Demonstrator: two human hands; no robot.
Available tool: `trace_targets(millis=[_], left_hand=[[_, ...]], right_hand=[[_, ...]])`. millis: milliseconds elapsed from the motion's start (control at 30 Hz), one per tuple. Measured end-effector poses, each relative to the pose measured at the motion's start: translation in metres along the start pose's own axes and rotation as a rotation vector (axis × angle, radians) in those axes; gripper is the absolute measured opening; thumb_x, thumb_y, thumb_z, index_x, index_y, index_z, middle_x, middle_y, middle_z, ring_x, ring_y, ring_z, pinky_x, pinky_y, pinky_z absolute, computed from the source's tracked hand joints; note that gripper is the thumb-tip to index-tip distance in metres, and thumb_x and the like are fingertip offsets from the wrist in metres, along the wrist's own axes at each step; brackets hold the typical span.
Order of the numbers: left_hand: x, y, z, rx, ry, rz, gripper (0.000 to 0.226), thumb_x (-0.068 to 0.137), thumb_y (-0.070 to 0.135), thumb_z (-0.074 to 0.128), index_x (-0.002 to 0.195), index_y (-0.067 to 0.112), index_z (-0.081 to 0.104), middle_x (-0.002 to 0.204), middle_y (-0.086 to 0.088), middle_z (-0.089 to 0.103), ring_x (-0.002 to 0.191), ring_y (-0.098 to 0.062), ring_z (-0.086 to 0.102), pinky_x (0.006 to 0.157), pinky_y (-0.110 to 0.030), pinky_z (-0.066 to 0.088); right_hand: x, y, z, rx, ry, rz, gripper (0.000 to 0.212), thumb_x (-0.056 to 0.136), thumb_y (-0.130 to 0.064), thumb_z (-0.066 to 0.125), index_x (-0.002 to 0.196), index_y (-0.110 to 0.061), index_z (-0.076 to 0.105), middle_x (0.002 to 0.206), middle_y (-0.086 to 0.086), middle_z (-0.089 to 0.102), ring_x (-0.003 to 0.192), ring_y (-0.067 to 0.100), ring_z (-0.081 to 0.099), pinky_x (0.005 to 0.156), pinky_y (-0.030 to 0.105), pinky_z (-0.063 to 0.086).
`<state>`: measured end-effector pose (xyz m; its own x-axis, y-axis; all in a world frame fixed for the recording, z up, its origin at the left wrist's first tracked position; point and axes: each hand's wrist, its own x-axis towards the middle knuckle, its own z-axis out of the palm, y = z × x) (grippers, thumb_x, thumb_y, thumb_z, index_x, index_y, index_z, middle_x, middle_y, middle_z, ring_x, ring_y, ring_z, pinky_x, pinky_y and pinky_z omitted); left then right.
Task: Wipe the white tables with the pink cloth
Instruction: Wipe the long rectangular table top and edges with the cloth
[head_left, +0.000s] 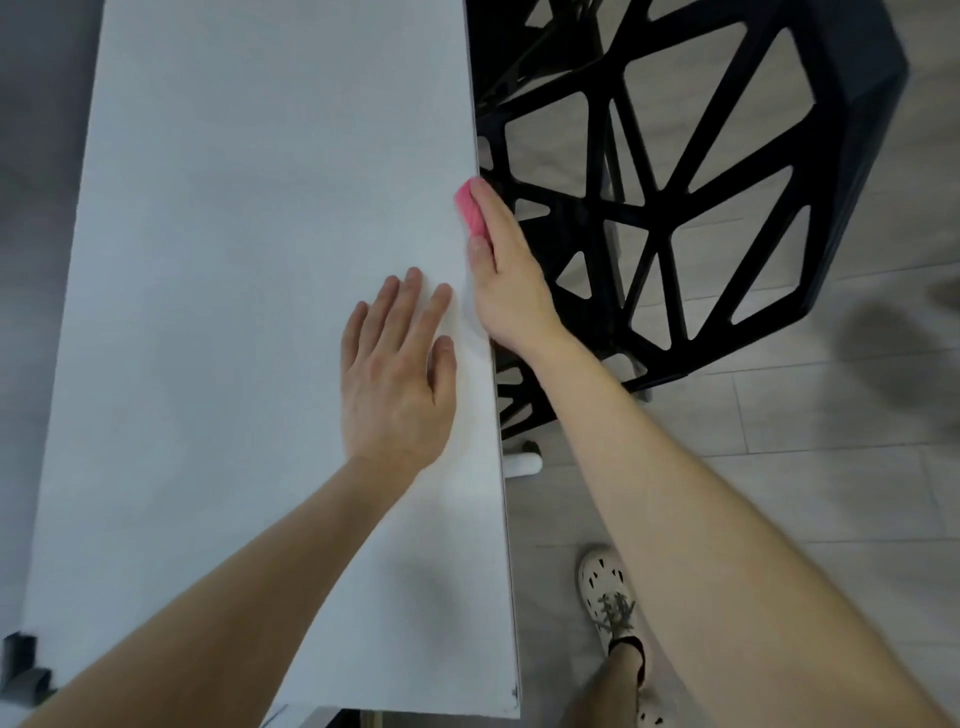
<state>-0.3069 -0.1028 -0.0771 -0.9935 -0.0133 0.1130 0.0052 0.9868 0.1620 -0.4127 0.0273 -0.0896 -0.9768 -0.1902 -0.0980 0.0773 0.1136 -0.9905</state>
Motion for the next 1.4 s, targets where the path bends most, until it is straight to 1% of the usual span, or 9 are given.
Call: trace_targets(millis=[133,233,367,500,633,767,933,1233,1400], left_hand=[[0.001,0.000,0.002,0.001,0.022,0.013,0.051,0.116,0.033,0.034,0.165,0.026,0.044,0.176,-0.001,0.033,0.166,-0.017,0.021,0.134,-0.050,0.019],[0.001,0.002,-0.001,-0.016,0.020,0.001,0.052,0.115,0.034,0.032,0.165,0.027,0.044,0.176,-0.001,0.034,0.166,-0.016,0.021,0.135,-0.049,0.017],[0.001,0.003,0.000,-0.046,0.040,0.001,0.051,0.114,0.034,0.033,0.163,0.027,0.047,0.174,-0.003,0.037,0.165,-0.019,0.025,0.135,-0.048,0.018],[-0.003,0.000,0.001,-0.106,0.091,0.000,0.048,0.112,0.029,0.040,0.155,0.020,0.058,0.167,-0.007,0.049,0.160,-0.024,0.037,0.132,-0.048,0.026],[-0.031,-0.005,-0.012,-0.152,-0.043,0.002,0.048,0.114,0.029,0.044,0.161,0.022,0.051,0.173,-0.001,0.039,0.163,-0.019,0.028,0.134,-0.044,0.023],[-0.107,-0.022,-0.038,-0.116,-0.094,0.089,0.046,0.114,0.028,0.049,0.160,0.022,0.052,0.173,-0.003,0.040,0.162,-0.021,0.031,0.133,-0.046,0.026],[-0.164,-0.026,-0.028,-0.047,-0.097,0.122,0.053,0.116,0.034,0.030,0.170,0.029,0.034,0.180,0.002,0.021,0.168,-0.012,0.009,0.137,-0.049,0.010],[-0.162,-0.024,-0.022,-0.059,-0.046,0.109,0.054,0.115,0.035,0.030,0.169,0.032,0.035,0.180,0.003,0.022,0.168,-0.011,0.010,0.136,-0.048,0.011],[-0.164,-0.025,-0.021,-0.047,-0.034,0.109,0.054,0.114,0.034,0.031,0.169,0.030,0.035,0.180,0.001,0.024,0.168,-0.014,0.012,0.136,-0.049,0.013]], right_hand=[[-0.042,0.004,0.005,0.036,0.024,-0.026,0.055,0.117,-0.014,0.036,0.171,-0.020,0.027,0.177,-0.009,0.026,0.160,-0.001,0.023,0.133,0.027,0.021],[-0.166,0.006,0.013,0.065,-0.017,-0.047,0.054,0.118,-0.011,0.034,0.171,-0.021,0.026,0.178,-0.012,0.022,0.163,0.002,0.019,0.134,0.031,0.022],[-0.303,0.004,0.017,0.086,-0.017,0.016,0.055,0.118,-0.010,0.037,0.168,-0.031,0.028,0.177,-0.022,0.021,0.163,0.001,0.017,0.132,0.024,0.019],[-0.238,0.011,0.017,0.009,-0.019,-0.020,0.051,0.119,-0.014,0.036,0.169,-0.023,0.032,0.177,-0.015,0.024,0.162,-0.003,0.017,0.133,0.023,0.016],[-0.135,0.013,0.005,-0.013,0.039,-0.053,0.052,0.117,-0.017,0.040,0.169,-0.021,0.035,0.176,-0.008,0.029,0.161,0.003,0.024,0.129,0.018,0.016],[-0.222,0.016,0.026,0.014,0.074,-0.091,0.050,0.119,-0.015,0.035,0.169,-0.020,0.034,0.177,-0.010,0.027,0.161,0.000,0.022,0.131,0.021,0.019],[-0.375,0.023,0.028,0.098,0.025,-0.036,0.051,0.119,-0.015,0.037,0.168,-0.029,0.031,0.175,-0.022,0.025,0.162,-0.003,0.018,0.132,0.022,0.017],[-0.175,0.023,0.013,0.074,0.045,0.027,0.057,0.110,-0.031,0.041,0.166,-0.023,0.041,0.170,-0.010,0.042,0.158,0.004,0.033,0.133,0.041,0.027],[-0.300,0.021,0.029,0.081,0.062,0.010,0.050,0.118,-0.018,0.039,0.168,-0.024,0.037,0.173,-0.014,0.036,0.160,0.001,0.028,0.134,0.041,0.025]])
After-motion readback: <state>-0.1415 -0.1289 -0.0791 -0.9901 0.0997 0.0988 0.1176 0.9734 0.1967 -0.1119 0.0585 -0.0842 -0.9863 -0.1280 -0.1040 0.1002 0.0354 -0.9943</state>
